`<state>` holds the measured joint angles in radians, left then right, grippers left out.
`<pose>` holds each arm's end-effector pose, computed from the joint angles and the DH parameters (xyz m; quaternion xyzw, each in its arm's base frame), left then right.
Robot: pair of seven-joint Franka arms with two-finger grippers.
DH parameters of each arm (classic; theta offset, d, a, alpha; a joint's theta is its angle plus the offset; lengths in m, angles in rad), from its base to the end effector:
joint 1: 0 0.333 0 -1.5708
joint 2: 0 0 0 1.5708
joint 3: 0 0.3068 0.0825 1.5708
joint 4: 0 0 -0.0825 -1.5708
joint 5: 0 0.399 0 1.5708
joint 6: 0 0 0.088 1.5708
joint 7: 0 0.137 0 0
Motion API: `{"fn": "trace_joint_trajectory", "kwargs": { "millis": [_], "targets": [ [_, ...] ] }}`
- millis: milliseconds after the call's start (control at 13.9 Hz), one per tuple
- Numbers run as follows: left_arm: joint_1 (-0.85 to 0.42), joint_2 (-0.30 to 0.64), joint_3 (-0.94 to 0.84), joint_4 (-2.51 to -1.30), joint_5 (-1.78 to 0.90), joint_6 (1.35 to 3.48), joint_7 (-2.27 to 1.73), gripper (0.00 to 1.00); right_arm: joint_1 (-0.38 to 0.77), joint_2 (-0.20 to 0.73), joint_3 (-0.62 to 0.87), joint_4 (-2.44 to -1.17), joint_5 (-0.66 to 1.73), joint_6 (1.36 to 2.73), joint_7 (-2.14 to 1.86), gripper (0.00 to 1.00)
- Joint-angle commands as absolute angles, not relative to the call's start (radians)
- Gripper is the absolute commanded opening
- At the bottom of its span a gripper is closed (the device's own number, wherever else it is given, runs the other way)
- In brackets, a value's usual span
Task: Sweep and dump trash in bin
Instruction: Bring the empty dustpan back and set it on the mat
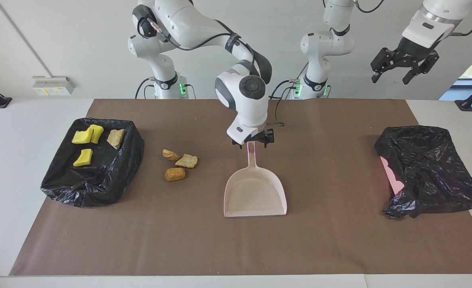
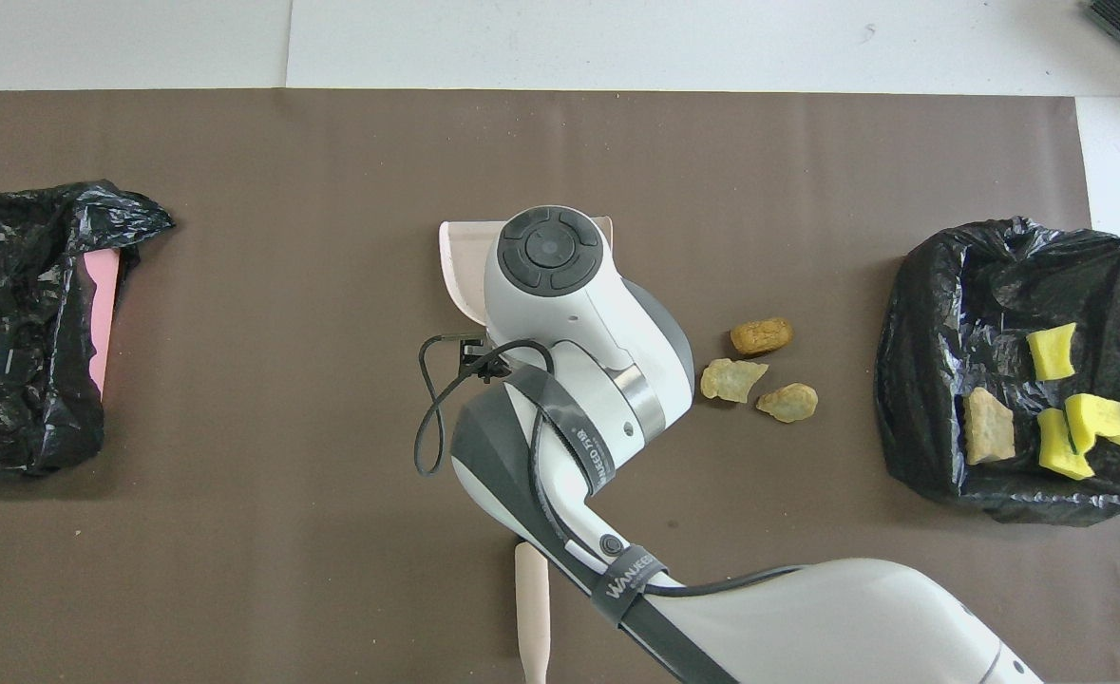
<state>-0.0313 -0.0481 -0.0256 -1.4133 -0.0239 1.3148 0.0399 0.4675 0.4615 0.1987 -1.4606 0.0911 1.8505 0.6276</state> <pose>0.5213 -0.0338 0.6644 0.9983 -0.0511 -0.0253 0.0108 0.5484 0.4210 0.3747 -0.9957 0.0034 0.0779 0.0509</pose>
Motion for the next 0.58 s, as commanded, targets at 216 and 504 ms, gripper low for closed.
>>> {"fn": "trace_joint_trajectory", "kwargs": {
  "millis": [216,504],
  "targets": [
    [-0.017,-0.069,-0.035,-1.436,-0.006,1.328,0.044,1.00,0.538,0.184,0.212,-1.836,0.173,1.884,0.618,1.00],
    [-0.017,-0.069,-0.035,-1.436,-0.006,1.328,0.044,1.00,0.652,-0.004,0.212,-2.157,0.279,2.067,0.699,1.00]
  ]
}}
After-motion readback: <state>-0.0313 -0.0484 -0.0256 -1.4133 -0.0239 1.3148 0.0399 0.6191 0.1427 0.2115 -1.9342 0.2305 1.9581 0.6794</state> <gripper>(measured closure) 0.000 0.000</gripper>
